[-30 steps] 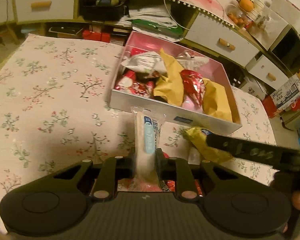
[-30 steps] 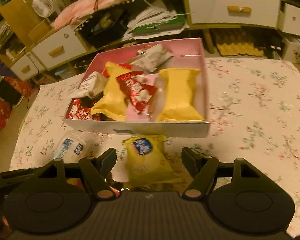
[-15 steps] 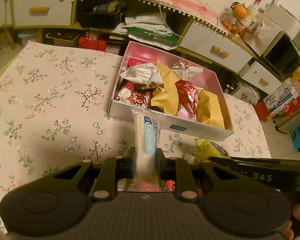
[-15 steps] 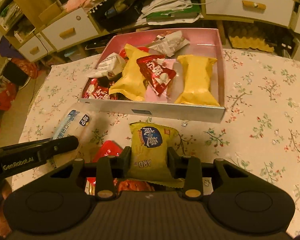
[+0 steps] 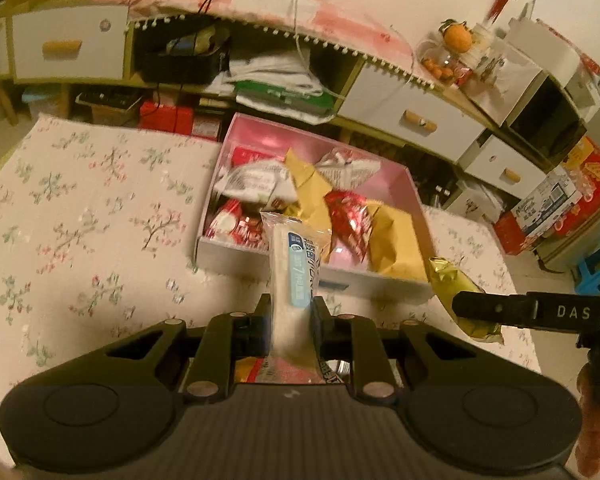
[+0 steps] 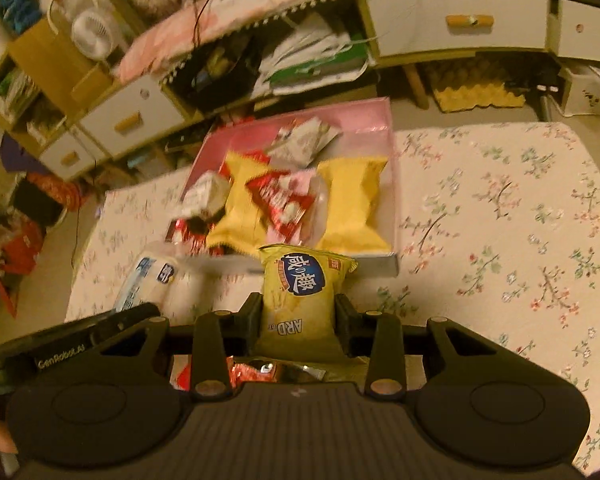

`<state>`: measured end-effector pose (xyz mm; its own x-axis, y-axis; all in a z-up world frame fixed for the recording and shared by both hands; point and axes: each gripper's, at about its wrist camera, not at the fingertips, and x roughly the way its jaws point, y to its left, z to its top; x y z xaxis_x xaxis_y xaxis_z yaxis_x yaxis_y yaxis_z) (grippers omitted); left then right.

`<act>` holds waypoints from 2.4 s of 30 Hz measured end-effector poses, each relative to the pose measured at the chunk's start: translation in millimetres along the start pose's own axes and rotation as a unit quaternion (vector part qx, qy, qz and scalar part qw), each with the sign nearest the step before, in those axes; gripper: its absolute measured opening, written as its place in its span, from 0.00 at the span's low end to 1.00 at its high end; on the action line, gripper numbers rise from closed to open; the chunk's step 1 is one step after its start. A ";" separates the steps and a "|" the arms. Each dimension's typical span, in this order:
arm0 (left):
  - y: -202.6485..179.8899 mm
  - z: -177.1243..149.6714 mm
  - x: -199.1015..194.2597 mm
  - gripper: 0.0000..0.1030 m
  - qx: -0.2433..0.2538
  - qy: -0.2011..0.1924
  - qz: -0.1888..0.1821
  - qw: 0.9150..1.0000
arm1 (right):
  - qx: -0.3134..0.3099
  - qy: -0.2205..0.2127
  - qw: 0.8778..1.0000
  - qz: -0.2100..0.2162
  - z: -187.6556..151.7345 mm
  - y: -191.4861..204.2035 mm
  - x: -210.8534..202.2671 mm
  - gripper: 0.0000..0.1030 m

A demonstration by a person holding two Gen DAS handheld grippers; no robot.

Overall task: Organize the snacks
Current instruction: 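Place the white packet and yellow bag into the pink box with both grippers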

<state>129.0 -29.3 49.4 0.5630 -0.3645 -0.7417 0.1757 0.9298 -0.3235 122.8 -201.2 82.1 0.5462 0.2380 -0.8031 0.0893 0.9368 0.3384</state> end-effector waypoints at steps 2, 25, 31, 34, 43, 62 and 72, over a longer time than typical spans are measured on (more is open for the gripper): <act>-1.0 5.0 -0.9 0.23 -0.001 -0.008 -0.006 1.000 | 0.010 -0.008 1.000 -0.002 2.8 -5.3 -0.6 0.33; 22.4 100.3 70.5 0.23 0.023 -0.043 -0.011 0.999 | 0.061 -0.084 0.995 0.006 69.0 -41.6 32.2 0.34; 25.4 109.6 107.9 0.23 0.032 -0.014 -0.009 0.999 | 0.050 -0.079 0.995 0.032 77.7 -30.0 63.5 0.34; 29.5 110.3 116.4 0.24 0.009 -0.009 -0.023 1.000 | 0.056 -0.082 0.995 0.025 81.4 -29.9 76.6 0.34; 26.3 107.7 123.6 0.63 0.008 -0.003 -0.005 1.000 | 0.084 -0.113 0.990 -0.019 79.6 -36.0 79.5 0.39; 24.9 65.4 -27.0 0.76 -0.032 -0.053 -0.029 0.998 | 0.084 -0.121 0.989 0.012 37.0 -8.8 -47.6 0.60; 14.4 15.2 -72.3 0.80 -0.065 -0.056 -0.033 0.996 | 0.101 -0.111 0.988 0.047 0.2 -17.1 -76.9 0.73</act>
<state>103.0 11.2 107.3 0.6416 -0.4103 -0.6481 0.1139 0.8865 -0.4484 79.5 -235.6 138.1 0.7268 0.2379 -0.6444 0.1827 0.8374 0.5152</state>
